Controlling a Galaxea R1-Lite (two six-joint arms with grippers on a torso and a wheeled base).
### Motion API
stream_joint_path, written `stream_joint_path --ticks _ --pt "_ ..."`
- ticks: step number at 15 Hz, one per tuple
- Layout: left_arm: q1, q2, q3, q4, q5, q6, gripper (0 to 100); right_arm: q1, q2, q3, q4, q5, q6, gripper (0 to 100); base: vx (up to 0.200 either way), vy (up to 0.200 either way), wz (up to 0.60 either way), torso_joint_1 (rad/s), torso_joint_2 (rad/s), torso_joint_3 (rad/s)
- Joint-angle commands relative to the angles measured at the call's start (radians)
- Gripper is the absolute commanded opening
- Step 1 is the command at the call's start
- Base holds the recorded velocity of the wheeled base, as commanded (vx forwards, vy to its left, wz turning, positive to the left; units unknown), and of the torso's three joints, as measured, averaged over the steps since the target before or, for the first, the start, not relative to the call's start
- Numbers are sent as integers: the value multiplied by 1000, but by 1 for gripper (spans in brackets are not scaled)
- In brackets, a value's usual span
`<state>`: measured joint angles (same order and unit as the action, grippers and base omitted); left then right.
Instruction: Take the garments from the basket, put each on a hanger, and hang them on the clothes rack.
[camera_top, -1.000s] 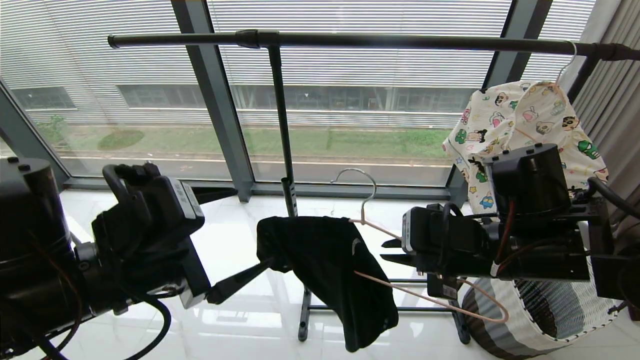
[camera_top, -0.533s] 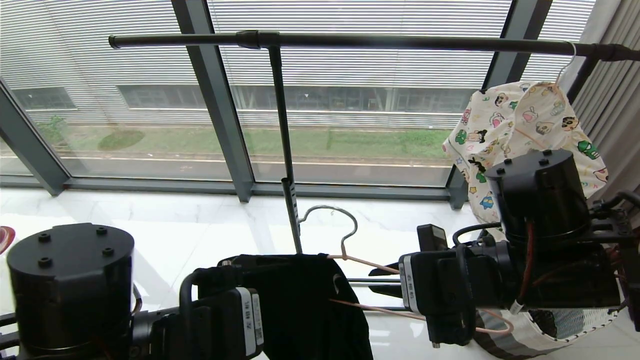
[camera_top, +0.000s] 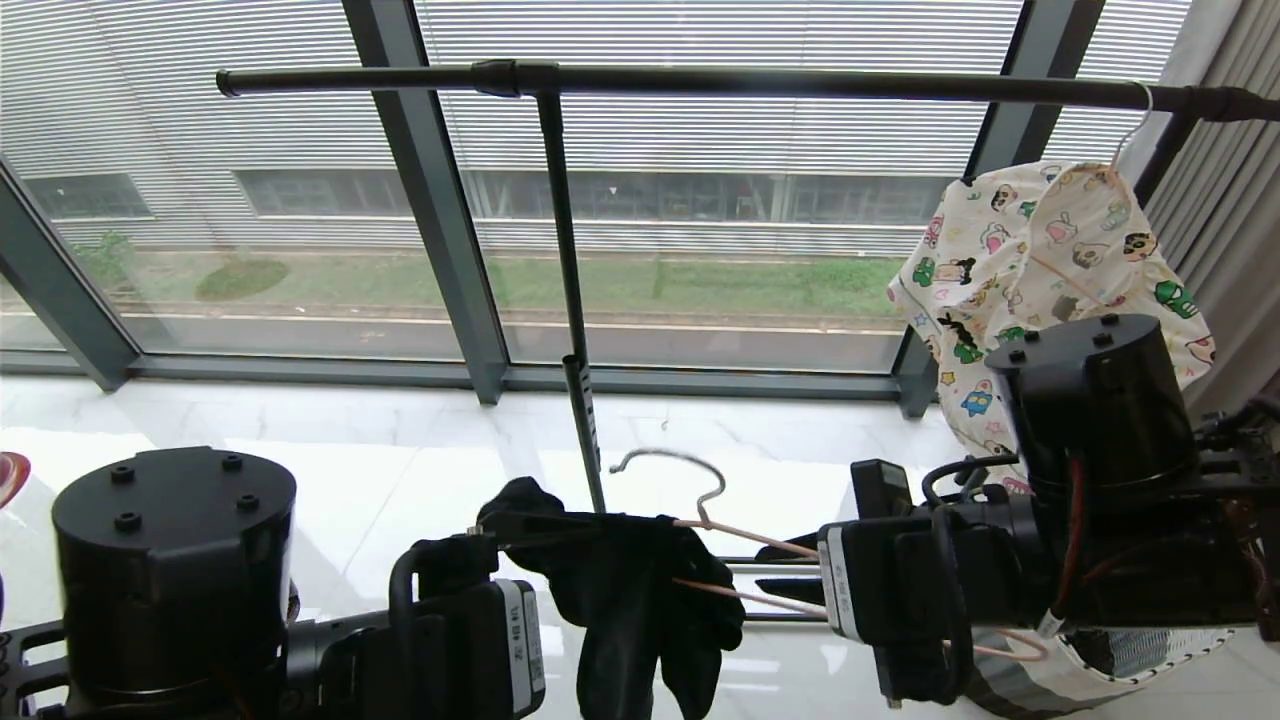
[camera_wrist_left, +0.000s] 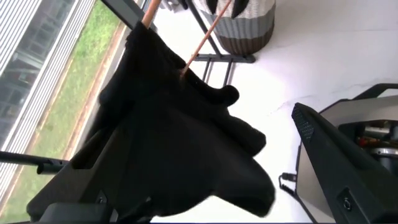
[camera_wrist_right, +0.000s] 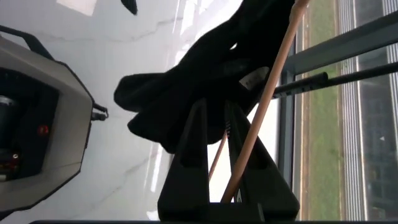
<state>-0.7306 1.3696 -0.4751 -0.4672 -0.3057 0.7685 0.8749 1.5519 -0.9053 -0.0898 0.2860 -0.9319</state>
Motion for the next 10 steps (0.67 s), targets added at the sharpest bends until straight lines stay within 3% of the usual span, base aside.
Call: stream_joint_path --ticks 1,3,5,10 --pt "2 -58 32 1 0 0 100 -71 -13 -1 -4 1 2 0 0 0 0 0 0 0" --pt "54 -60 26 -1 0 0 100 -80 -30 9 -1 12 -7 0 0 0 0 0 0 0" --pt "76 -46 18 -1 0 -3 100 -60 -36 51 1 65 -82 0 0 0 0 0 0 0" --pt "46 14 -10 -1 -9 -8 100 38 -46 66 -4 73 -108 0 0 0 0 0 0 0"
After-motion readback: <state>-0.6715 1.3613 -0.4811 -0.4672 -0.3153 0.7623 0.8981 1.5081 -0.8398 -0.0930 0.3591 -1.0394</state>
